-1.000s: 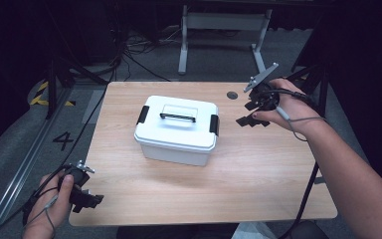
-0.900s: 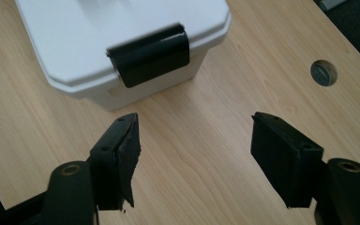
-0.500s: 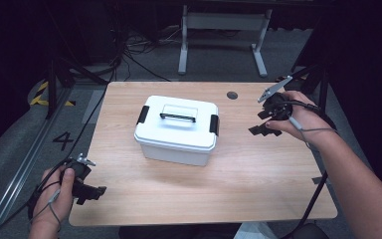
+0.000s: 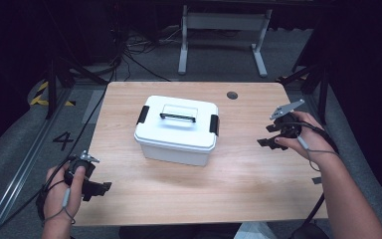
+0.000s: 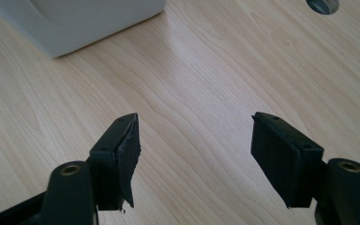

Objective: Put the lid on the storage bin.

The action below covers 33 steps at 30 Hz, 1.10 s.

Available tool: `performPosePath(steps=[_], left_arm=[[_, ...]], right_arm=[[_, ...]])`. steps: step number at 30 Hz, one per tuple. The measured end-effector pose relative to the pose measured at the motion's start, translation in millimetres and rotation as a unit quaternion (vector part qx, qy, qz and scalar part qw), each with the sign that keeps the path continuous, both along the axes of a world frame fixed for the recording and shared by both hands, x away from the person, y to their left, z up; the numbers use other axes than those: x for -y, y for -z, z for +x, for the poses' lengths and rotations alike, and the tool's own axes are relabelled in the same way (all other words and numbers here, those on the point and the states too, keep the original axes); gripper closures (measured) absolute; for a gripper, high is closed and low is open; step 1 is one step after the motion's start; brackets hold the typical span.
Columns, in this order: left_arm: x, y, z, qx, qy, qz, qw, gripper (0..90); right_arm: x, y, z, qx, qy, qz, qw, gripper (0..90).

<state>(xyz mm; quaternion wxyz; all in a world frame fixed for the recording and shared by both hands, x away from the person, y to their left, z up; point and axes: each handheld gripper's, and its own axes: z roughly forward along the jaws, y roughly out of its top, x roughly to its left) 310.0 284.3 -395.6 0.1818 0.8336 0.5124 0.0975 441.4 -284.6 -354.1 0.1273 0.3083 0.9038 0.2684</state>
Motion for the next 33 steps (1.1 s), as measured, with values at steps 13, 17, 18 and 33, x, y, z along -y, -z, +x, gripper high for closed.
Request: performPosePath(steps=[13, 17, 18, 33], left_arm=[[15.8, 11.9, 5.7, 0.051, -0.028, -0.022, 0.9981, 18.8], [14.3, 11.6, 4.7, 0.055, -0.030, -0.029, 0.9976, 18.4], [13.3, 11.4, 5.2, 0.057, -0.031, -0.030, 0.9974, 18.4], [12.0, 21.1, 16.5, 0.064, -0.043, -0.035, 0.9964, 18.3]], right_arm=[[17.3, 29.6, -9.8, -0.022, 0.004, 0.044, 0.9988, 35.7], [18.6, 41.1, -6.8, -0.025, 0.017, 0.046, 0.9985, 36.2], [19.4, 44.3, -5.1, -0.029, 0.014, 0.051, 0.9982, 36.2], [27.7, 109.3, -5.9, -0.001, 0.093, 0.068, 0.9933, 45.1]])
